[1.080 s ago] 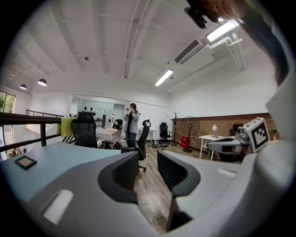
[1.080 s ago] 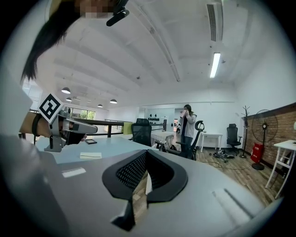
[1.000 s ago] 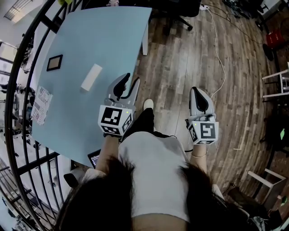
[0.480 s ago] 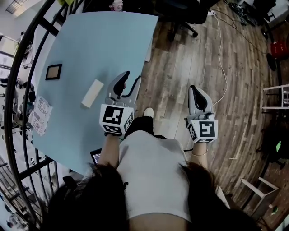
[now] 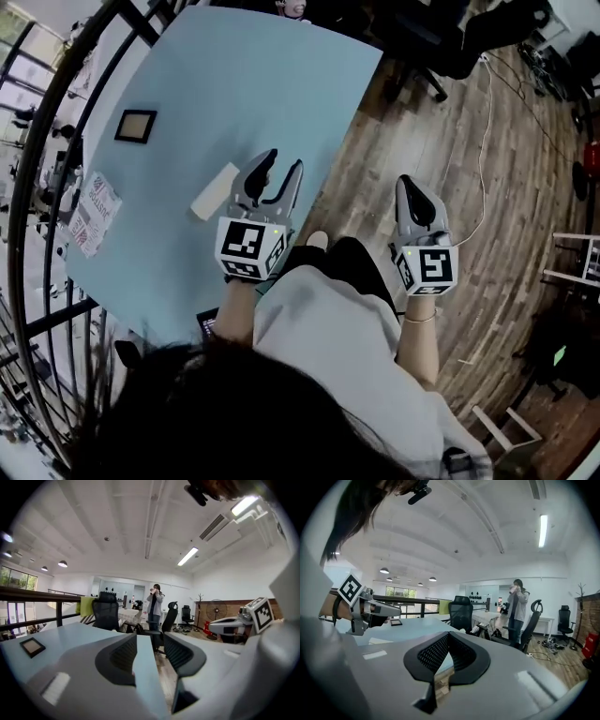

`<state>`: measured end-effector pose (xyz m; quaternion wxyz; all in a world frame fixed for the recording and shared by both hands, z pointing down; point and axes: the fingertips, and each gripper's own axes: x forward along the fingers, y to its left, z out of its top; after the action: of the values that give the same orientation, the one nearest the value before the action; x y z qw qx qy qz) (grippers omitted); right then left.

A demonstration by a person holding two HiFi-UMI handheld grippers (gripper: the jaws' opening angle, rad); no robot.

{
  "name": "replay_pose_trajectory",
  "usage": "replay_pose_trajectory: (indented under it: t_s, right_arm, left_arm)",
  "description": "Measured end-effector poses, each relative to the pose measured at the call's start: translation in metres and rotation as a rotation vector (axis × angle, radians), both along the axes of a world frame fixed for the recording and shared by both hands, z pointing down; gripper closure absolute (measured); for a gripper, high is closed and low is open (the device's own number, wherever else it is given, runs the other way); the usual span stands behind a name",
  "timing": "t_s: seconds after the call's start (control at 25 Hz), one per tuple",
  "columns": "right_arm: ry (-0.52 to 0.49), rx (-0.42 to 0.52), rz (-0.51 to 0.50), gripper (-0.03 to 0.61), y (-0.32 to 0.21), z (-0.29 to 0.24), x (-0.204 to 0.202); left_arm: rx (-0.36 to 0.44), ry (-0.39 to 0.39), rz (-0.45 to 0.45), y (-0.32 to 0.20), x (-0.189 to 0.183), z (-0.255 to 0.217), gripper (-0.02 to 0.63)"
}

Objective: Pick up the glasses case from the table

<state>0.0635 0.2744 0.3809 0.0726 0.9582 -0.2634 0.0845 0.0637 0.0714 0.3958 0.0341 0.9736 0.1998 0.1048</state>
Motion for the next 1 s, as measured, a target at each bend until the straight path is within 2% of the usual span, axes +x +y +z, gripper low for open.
replay_pose_trajectory:
  t_s: [0.32, 0.6, 0.8, 1.0]
  right_arm:
    - [-0.015, 0.001, -0.252, 0.576, -0.08, 0.006, 0.059]
    - [-0.035, 0.02, -0.538, 0.576, -0.175, 0.018, 0.107]
    - [-0.04, 0.021, -0.747, 0.575, -0.238, 0.017, 0.128]
    - [-0.046, 0.031, -0.947, 0.575, -0.281, 0.018, 0.134]
  left_arm:
    - [-0.001, -0.031, -0.281, -0.084, 0.0, 0.01, 0.406]
    - [0.004, -0.045, -0.576, -0.155, -0.014, 0.019, 0.366]
    - [0.009, -0.06, -0.755, -0.185, -0.022, 0.02, 0.349]
    - [0.032, -0.066, -0.923, -0.193, -0.038, 0.018, 0.334]
